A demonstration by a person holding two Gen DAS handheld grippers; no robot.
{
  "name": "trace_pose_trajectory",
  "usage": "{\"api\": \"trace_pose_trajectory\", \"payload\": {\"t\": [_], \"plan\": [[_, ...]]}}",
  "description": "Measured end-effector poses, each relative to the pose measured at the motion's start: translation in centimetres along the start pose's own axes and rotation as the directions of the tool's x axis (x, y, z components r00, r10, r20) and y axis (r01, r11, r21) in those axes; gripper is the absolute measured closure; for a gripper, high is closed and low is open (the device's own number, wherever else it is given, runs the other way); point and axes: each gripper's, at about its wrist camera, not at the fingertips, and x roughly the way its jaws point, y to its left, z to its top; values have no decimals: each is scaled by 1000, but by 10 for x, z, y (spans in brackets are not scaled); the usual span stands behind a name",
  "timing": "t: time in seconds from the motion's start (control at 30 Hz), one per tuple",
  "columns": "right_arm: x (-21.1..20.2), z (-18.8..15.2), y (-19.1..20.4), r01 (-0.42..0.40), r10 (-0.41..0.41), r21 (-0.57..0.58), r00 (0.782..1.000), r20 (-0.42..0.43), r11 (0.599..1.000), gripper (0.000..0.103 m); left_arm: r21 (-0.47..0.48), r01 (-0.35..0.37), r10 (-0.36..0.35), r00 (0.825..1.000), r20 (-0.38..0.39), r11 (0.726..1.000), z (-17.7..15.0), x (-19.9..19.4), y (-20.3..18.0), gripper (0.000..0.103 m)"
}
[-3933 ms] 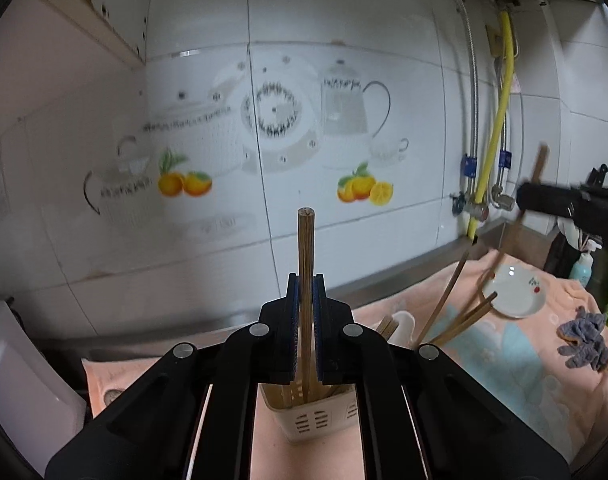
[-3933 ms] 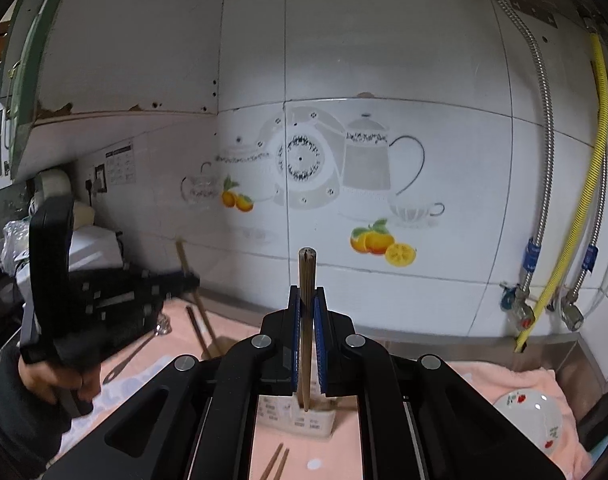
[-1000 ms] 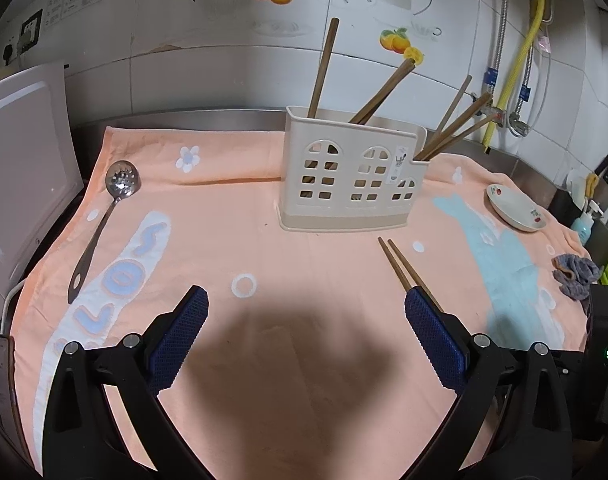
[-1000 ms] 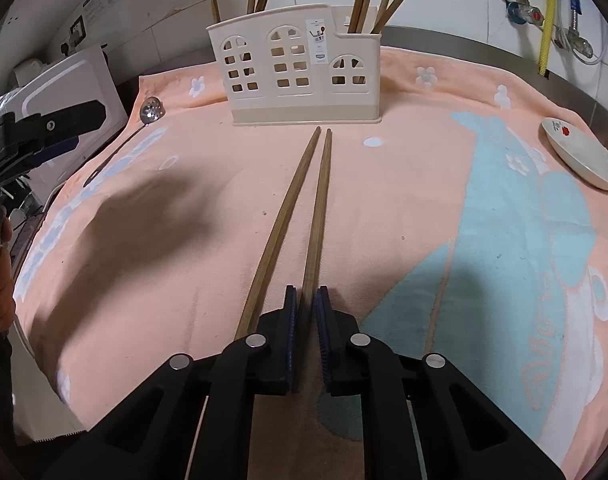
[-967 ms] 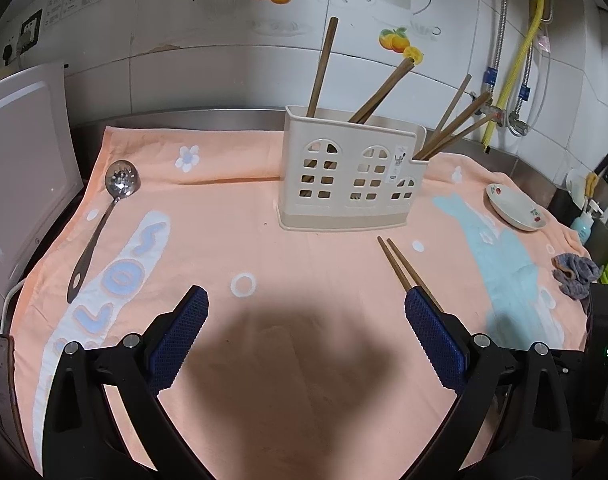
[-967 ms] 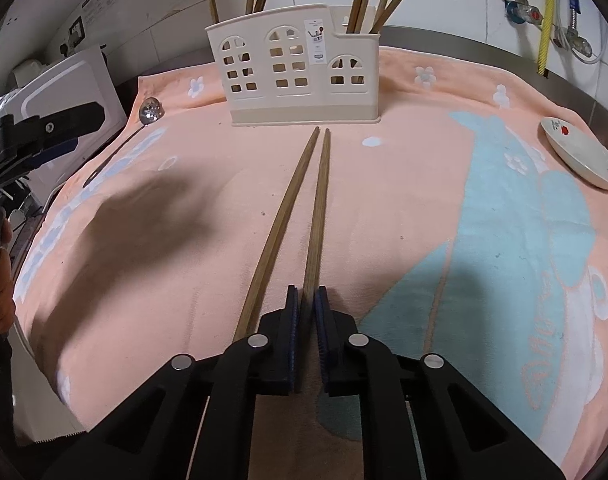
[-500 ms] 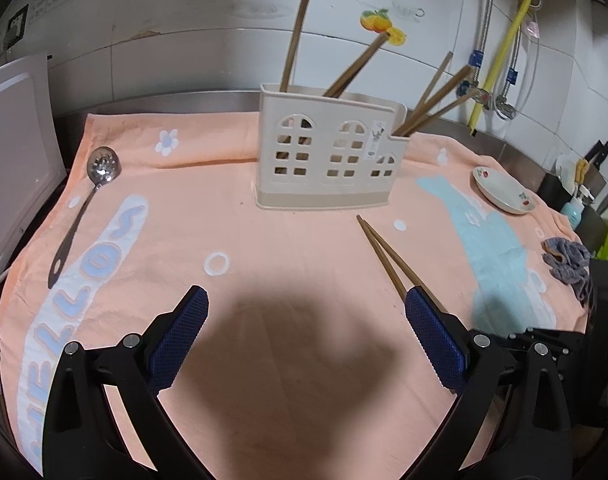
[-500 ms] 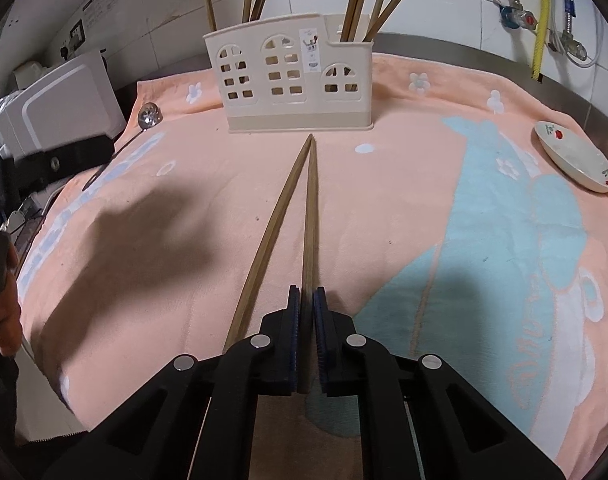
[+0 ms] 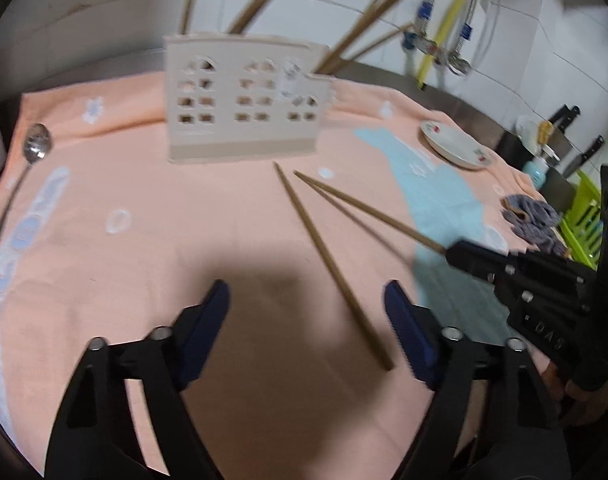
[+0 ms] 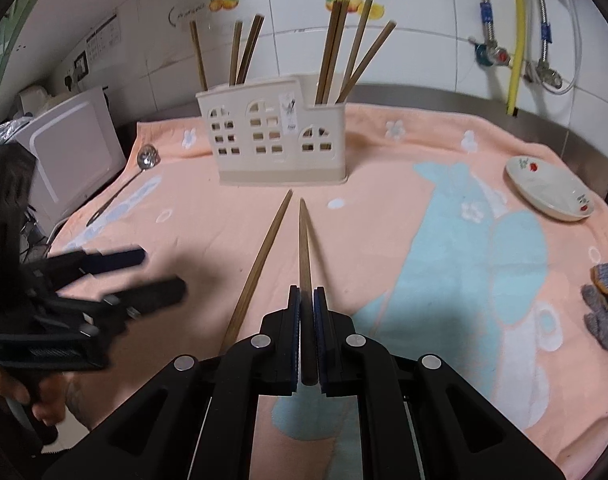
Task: Organize utensils
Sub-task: 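Close the right tool on one chopstick while the left tool grasps the other chopstick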
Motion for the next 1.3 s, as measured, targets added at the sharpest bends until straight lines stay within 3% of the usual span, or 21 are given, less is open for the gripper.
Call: {"api": "trace_pose_trajectory", "payload": {"t": [0.27,0.43,0.83,1.3], "plan": [[-13,6,-8,-5,5,6,999,47,1000,96,-18,65,-67,995,-75,998,-7,27,-18,68],[-14,5,-9,-13,13,6,999,51,1000,96,-14,63,-64,993,-97,998,-8,38,-28,81],[-12,3,-11,-21,21,12,999,49,1000,96,-2,-23,22,992,-127,1000,-9,51,-33,84],[-19,13,-7,-23,23,2,997,73,1000,96,66,-84,89,994,-69,994,2,28,-20,96]]}}
